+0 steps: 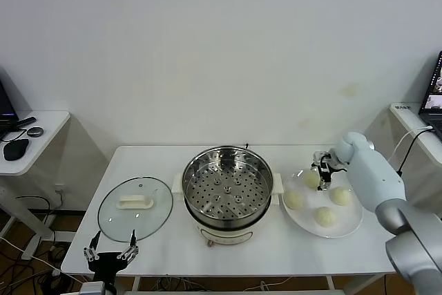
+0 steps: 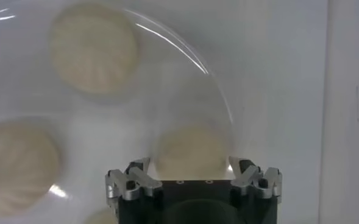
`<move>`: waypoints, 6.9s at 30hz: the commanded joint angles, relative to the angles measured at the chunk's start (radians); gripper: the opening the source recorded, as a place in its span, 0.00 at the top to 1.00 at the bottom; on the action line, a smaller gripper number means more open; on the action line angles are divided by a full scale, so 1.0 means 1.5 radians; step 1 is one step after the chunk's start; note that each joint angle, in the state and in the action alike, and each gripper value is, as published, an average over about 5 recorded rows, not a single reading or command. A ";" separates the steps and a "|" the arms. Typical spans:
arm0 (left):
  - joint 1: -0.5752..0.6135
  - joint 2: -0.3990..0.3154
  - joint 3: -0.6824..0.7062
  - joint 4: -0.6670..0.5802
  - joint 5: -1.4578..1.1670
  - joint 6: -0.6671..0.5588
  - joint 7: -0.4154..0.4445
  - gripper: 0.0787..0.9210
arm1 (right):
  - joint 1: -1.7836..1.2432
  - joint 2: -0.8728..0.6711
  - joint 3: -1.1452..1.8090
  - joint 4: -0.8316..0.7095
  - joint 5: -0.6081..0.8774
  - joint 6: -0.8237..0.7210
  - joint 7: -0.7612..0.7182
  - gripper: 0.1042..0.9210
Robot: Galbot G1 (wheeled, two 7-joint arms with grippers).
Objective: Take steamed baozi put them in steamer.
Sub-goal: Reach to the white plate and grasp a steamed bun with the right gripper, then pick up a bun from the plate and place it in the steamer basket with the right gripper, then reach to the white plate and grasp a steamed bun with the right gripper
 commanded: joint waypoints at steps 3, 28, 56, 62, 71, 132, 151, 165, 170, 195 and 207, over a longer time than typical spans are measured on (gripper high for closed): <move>0.000 0.001 0.001 0.003 -0.001 0.000 0.000 0.12 | -0.002 0.003 0.006 -0.011 -0.009 0.000 0.011 0.14; -0.005 -0.005 0.019 0.004 0.009 0.000 -0.006 0.12 | 0.050 -0.079 -0.084 0.120 0.165 -0.023 -0.041 0.49; -0.019 -0.013 0.018 -0.022 0.006 0.000 -0.024 0.12 | 0.373 0.137 -0.449 0.098 0.549 0.447 -0.172 0.47; -0.022 -0.016 0.016 -0.021 0.003 0.000 -0.025 0.12 | 0.359 0.149 -0.473 0.191 0.427 0.448 -0.159 0.47; -0.015 -0.022 0.024 -0.031 0.000 0.000 -0.028 0.12 | 0.331 0.201 -0.479 0.216 0.231 0.448 -0.153 0.47; -0.033 -0.012 0.024 -0.011 -0.012 0.012 -0.022 0.12 | 0.509 -0.226 -0.601 0.540 0.709 -0.058 -0.112 0.12; -0.024 -0.008 0.031 -0.009 -0.012 0.011 -0.020 0.12 | 0.121 -0.402 -0.433 0.616 0.523 -0.362 -0.098 0.12; -0.031 -0.013 0.023 0.018 -0.009 0.011 -0.018 0.12 | 0.021 -0.220 -0.385 0.449 0.390 -0.277 -0.078 0.12; -0.037 -0.012 0.020 0.030 -0.008 0.011 -0.018 0.12 | 0.018 -0.179 -0.372 0.408 0.381 -0.260 -0.063 0.12; -0.046 -0.013 0.017 0.047 -0.007 0.011 -0.015 0.12 | 0.002 -0.134 -0.344 0.336 0.350 -0.270 -0.051 0.12; -0.047 -0.014 0.018 0.047 -0.007 0.011 -0.015 0.12 | -0.002 -0.137 -0.341 0.346 0.372 -0.290 -0.050 0.16</move>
